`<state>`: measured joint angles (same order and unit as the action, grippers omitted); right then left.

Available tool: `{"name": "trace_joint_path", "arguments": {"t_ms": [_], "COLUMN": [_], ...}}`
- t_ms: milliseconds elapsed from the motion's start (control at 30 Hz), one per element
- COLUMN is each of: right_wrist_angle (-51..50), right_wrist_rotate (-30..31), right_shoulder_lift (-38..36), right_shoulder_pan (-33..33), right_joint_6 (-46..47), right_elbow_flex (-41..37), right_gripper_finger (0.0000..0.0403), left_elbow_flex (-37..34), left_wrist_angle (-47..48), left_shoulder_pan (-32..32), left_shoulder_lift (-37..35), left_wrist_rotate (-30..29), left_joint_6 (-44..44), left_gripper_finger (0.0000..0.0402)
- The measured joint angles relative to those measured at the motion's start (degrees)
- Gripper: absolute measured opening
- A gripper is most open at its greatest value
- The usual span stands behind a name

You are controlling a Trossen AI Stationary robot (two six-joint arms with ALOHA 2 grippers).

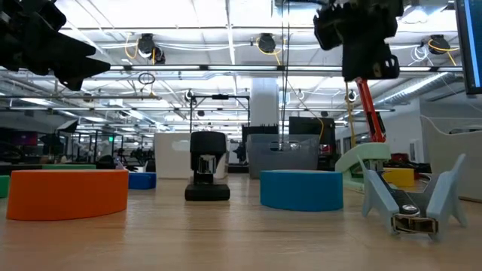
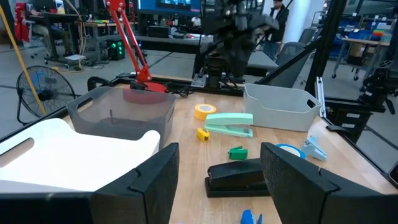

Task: Pick and place Stapler, Stapler remover, tape
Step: Put the light blue stapler into the white bin

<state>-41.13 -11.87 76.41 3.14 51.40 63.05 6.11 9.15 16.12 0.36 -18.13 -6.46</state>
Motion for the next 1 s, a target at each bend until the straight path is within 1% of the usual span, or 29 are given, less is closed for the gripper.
{"name": "trace_joint_path", "arguments": {"t_ms": [100,333,500,600,700,1000], "right_wrist_angle": [0.0,-0.8,-1.1,-1.3,-2.1,-2.2], "right_wrist_rotate": [-0.4,-0.8,-3.4,-3.3,-3.2,-3.4], "right_shoulder_lift": [1.2,3.3,4.4,4.5,5.6,10.6], "right_shoulder_pan": [-1.2,-2.1,-2.0,-2.0,-2.0,-1.9], "right_joint_6": [1.6,5.4,8.1,10.6,12.1,13.9], "right_elbow_flex": [0.0,0.0,0.0,0.0,0.0,0.0], "right_gripper_finger": [0.0069,0.0171,0.0218,0.0231,0.0235,0.0223], "left_elbow_flex": [0.0,0.0,0.0,0.0,0.0,0.0], "left_wrist_angle": [0.0,0.0,0.0,0.0,0.1,0.0], "left_shoulder_pan": [0.0,0.0,0.0,0.0,0.0,0.0], "left_shoulder_lift": [0.0,0.0,0.0,0.0,0.0,0.0], "left_wrist_rotate": [0.0,0.0,0.0,0.0,0.0,0.0], "left_joint_6": [0.0,0.0,0.1,0.2,0.2,0.2], "left_gripper_finger": [0.0228,0.0228,0.0228,0.0228,0.0228,0.0228]}}
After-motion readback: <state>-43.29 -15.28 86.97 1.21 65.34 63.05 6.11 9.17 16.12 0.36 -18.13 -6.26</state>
